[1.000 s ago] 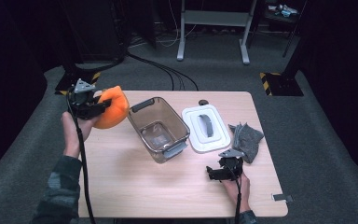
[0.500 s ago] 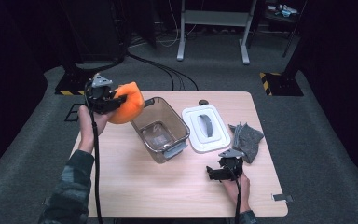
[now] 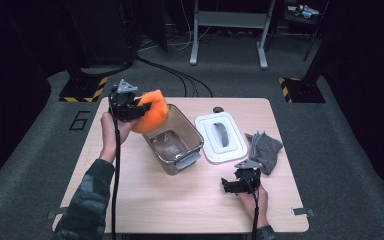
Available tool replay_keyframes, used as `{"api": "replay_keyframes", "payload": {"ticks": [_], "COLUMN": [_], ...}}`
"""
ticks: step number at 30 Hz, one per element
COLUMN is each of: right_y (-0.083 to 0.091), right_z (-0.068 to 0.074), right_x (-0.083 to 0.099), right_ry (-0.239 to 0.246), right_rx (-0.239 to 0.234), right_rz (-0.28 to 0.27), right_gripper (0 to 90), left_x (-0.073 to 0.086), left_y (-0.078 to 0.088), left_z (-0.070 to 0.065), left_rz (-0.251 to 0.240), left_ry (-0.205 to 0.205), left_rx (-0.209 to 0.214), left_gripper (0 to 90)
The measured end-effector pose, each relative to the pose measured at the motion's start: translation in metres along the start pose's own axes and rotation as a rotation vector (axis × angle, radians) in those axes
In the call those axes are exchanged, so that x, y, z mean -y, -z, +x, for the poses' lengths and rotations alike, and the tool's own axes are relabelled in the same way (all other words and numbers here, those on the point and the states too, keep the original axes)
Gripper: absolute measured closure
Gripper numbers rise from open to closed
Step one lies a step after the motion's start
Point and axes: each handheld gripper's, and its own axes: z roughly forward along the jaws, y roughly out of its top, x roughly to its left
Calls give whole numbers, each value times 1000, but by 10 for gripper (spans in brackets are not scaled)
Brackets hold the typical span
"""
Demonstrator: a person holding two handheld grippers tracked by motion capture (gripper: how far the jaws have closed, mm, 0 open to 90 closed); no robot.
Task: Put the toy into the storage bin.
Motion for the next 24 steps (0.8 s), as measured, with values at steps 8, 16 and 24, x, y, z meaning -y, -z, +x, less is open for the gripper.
{"api": "replay_keyframes", "payload": {"ticks": [8,16,24], "right_y": [0,0,0], "right_z": [1,1,1], "right_x": [0,0,0], "right_ry": [-13,-11,-11], "right_rx": [7,7,6], "right_rz": [-4,-5,-5], "right_gripper": [30,30,31], "left_x": [-2,2,6], "left_y": [-19,-32,-43], "left_z": [-10,-14,-17], "left_rz": [7,19,23], "left_ry": [4,8,11], "left_rx": [9,4,6], "left_gripper": [663,662,661]}}
